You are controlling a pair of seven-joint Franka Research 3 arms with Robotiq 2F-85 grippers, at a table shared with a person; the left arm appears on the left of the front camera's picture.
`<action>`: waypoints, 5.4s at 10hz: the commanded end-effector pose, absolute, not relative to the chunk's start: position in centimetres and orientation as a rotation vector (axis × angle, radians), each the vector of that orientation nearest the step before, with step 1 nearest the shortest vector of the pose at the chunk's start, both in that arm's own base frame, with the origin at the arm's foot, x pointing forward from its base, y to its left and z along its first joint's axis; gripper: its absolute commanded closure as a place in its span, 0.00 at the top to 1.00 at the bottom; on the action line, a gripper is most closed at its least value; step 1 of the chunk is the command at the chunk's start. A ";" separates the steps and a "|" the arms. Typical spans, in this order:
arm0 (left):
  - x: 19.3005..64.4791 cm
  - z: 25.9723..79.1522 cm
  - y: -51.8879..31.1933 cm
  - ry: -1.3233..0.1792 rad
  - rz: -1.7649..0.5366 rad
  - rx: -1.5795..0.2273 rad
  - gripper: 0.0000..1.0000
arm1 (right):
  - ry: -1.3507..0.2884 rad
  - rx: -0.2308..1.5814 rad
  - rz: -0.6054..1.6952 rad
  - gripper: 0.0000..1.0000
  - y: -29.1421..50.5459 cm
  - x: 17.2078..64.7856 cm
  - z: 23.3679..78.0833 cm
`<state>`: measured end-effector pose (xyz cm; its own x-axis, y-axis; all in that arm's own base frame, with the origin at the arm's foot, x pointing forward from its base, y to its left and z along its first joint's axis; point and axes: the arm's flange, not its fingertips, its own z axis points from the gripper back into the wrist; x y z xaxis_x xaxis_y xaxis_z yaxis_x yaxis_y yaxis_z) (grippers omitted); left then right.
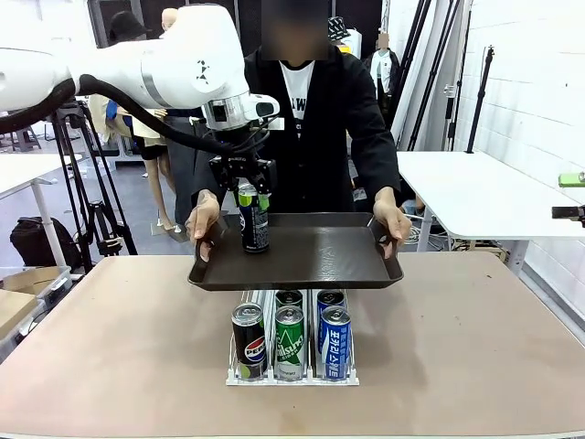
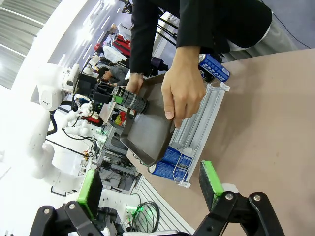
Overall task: Retrieve and hand over the desired beverage to the person.
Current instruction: Place the picked can on the Handle tray extended by the person, then pick up another can of the same type that the person held from the Automatic Can Dispenser.
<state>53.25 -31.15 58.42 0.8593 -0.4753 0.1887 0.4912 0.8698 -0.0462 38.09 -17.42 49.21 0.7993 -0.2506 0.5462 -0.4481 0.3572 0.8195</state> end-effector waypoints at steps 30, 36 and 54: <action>50.8 66.2 -31.5 -0.300 -0.529 0.013 1.00 | -0.683 1.237 0.147 1.00 -17.4 38.0 49.3; 48.6 74.5 -19.5 -0.386 -0.324 -0.171 1.00 | -0.683 1.237 0.147 1.00 -17.4 38.0 49.3; 46.1 59.2 18.5 -0.187 -0.157 -1.256 1.00 | -0.683 1.237 0.147 1.00 -17.4 38.0 49.3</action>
